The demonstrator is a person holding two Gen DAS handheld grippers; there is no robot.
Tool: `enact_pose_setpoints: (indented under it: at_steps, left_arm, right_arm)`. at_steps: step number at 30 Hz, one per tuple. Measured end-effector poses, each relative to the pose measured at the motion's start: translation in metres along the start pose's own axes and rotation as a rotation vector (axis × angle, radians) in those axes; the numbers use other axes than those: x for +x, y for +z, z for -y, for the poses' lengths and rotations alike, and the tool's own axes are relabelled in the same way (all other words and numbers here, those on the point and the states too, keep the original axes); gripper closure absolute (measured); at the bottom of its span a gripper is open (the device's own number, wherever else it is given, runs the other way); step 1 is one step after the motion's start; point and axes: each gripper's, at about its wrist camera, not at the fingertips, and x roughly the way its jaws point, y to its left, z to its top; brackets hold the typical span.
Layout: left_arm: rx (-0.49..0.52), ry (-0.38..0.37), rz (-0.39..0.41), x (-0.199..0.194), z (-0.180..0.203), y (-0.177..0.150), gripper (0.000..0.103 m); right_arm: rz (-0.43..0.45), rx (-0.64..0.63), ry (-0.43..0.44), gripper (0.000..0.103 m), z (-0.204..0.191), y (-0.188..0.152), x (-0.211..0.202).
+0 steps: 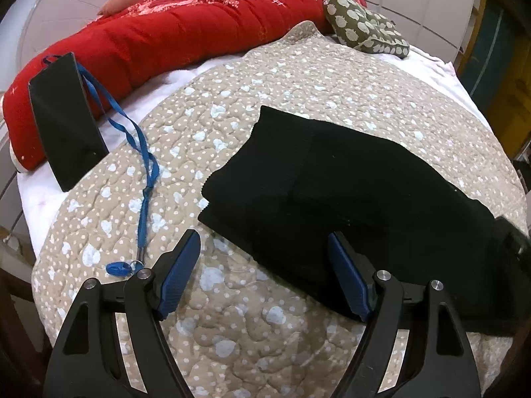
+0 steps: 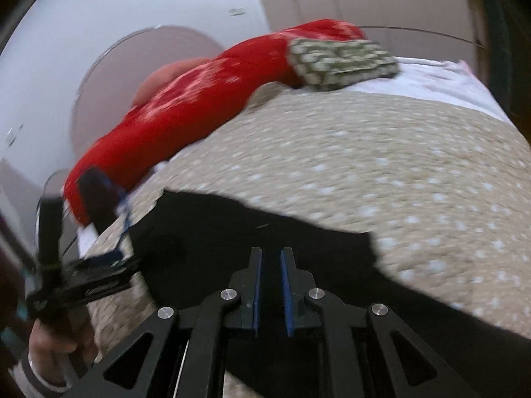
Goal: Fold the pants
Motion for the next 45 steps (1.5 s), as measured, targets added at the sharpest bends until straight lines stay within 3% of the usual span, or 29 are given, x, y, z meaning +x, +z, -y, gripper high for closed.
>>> enact_pose_setpoints:
  at_steps: [9,15,22,30,45]
  left_arm:
    - [0.006,-0.001,0.018,-0.009,0.002,0.000,0.024]
    - [0.016,-0.013,0.038,-0.018,0.009,0.002,0.024]
    - [0.043,-0.031,0.045,-0.022,0.025,0.002,0.024]
    - [0.079,-0.042,0.010,-0.005,0.047,-0.010,0.024]
    - [0.109,-0.023,0.017,-0.014,0.055,-0.017,0.024]
  right_arm:
    - [-0.132,-0.107,0.031,0.092,-0.041,-0.049,0.032]
    - [-0.126,-0.131,0.042,0.092,-0.044,-0.052,0.016]
    - [-0.058,-0.072,-0.040,0.087,-0.021,-0.048,-0.011]
    - [-0.080,-0.041,-0.173,0.082,0.010,-0.058,-0.009]
    - [-0.044,0.056,-0.183,0.081,0.039,-0.072,-0.044]
